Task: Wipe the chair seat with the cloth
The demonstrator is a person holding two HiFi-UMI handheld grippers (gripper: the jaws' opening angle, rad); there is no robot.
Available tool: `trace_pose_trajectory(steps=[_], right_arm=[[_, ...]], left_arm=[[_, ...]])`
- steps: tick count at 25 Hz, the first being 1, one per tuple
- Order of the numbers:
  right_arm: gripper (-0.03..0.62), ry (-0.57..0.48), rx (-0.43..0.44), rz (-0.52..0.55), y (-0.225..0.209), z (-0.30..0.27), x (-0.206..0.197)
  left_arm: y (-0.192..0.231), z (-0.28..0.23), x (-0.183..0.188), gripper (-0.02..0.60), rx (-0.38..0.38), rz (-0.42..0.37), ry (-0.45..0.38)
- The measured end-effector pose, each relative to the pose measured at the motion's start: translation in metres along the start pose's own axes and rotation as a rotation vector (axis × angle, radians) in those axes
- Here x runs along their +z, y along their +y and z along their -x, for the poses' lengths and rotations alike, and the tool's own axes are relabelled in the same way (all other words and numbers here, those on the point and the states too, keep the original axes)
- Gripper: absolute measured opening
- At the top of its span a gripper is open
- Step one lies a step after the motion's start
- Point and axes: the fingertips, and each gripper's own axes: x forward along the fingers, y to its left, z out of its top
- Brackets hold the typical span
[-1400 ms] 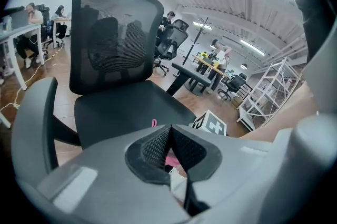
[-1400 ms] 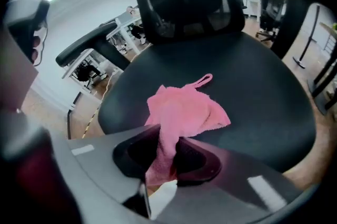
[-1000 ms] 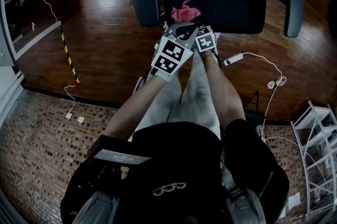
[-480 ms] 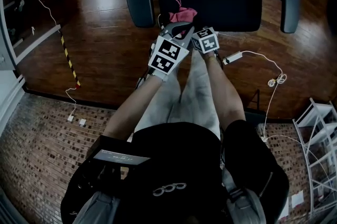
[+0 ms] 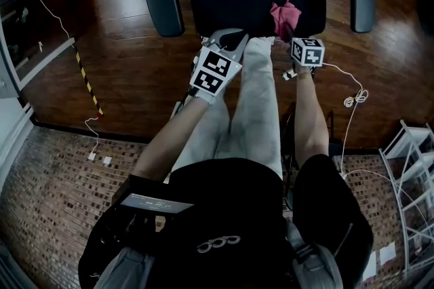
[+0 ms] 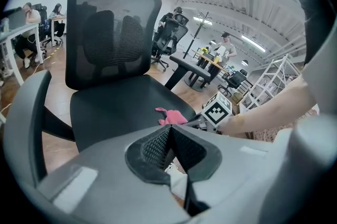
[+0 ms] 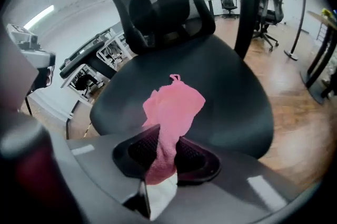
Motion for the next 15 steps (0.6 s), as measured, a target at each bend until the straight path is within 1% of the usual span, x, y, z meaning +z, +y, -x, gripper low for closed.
trace_pose_trajectory(steps=[4,8,11,13,15], right_arm=[[0.084,-0.007,-0.103,-0.023,-0.057,0.032,-0.007],[0.084,-0.006,-0.204,-0.067,-0.1,0.063,-0.016],[0.084,-0.014,-0.219,-0.108,-0.107,0.083,-0.016],[0.084,-0.029,-0.209,-0.121,-0.098,0.096,-0.009],[0.084,-0.052,-0.189,-0.124,-0.081,0.107,0.006]], left_arm=[[-0.006,-0.005,0.002,-0.008,-0.006,-0.007,0.004],[-0.014,-0.009,0.011,-0.008,-0.012,-0.019,-0.006],[-0.022,-0.005,0.021,-0.008,-0.02,-0.042,-0.01],[-0.026,0.002,0.03,-0.008,-0.022,-0.056,-0.014],[-0.029,0.011,0.043,-0.008,-0.017,-0.071,-0.024]])
